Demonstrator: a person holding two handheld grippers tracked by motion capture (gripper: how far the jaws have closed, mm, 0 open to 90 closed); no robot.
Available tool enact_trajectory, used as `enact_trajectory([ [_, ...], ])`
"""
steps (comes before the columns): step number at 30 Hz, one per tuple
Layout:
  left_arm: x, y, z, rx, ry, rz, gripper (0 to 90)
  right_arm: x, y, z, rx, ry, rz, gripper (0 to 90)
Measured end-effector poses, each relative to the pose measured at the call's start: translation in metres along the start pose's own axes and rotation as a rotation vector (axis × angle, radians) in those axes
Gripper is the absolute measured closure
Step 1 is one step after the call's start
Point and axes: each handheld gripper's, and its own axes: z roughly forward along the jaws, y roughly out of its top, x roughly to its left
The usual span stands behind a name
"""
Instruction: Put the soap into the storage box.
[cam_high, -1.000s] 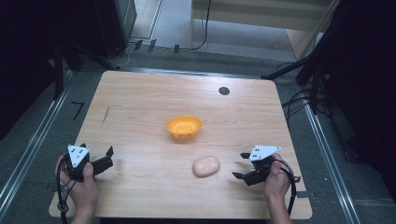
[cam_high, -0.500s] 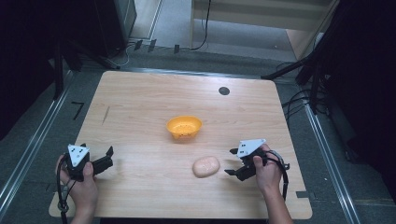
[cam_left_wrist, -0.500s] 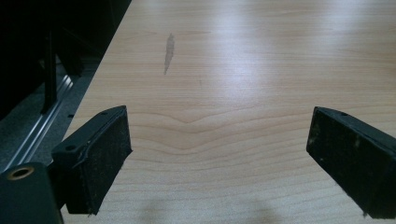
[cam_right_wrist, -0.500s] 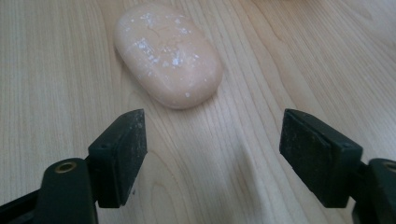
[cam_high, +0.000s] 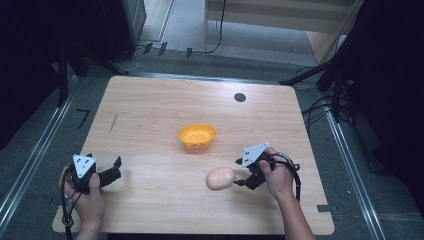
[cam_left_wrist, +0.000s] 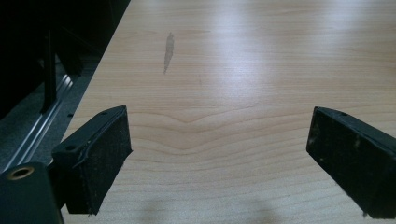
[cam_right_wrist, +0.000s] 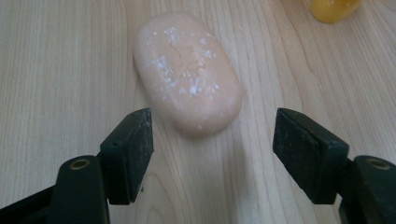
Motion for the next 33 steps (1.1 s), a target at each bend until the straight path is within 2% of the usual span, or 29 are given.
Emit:
enact_trajectory([
  [1,0.000,0.000,0.000,0.000,0.001,0.002,7.4,-0.001,0.003,0.001,-0.002,-0.009,-0.013,29.7],
  [4,0.000,0.000,0.000,0.002,-0.002,0.001,7.5,-0.001,0.008,0.004,0.004,0.002,-0.040,29.5],
  [8,0.001,0.000,0.000,0.000,-0.008,-0.003,7.9,-0.002,0.014,0.009,0.017,0.033,-0.074,29.3],
  [11,0.000,0.000,0.000,0.000,0.002,-0.002,12.4,-0.001,0.018,0.012,0.016,0.055,-0.097,28.9],
  [15,0.000,0.000,0.000,-0.001,0.005,0.001,12.4,-0.002,0.021,0.012,0.021,0.065,-0.118,28.9],
  [17,0.000,0.000,0.000,0.000,0.005,-0.001,12.4,-0.002,0.024,0.013,0.032,0.095,-0.118,29.3],
  [23,-0.001,0.000,0.000,-0.003,0.009,0.008,12.2,-0.004,0.029,0.018,0.039,0.103,-0.131,30.1],
  [28,-0.003,0.000,0.000,0.001,0.004,0.029,0.8,-0.005,0.035,0.024,0.052,0.127,-0.143,30.3],
  [33,-0.003,0.000,0.001,0.005,0.006,0.032,0.3,-0.006,0.039,0.028,0.072,0.124,-0.160,30.6],
])
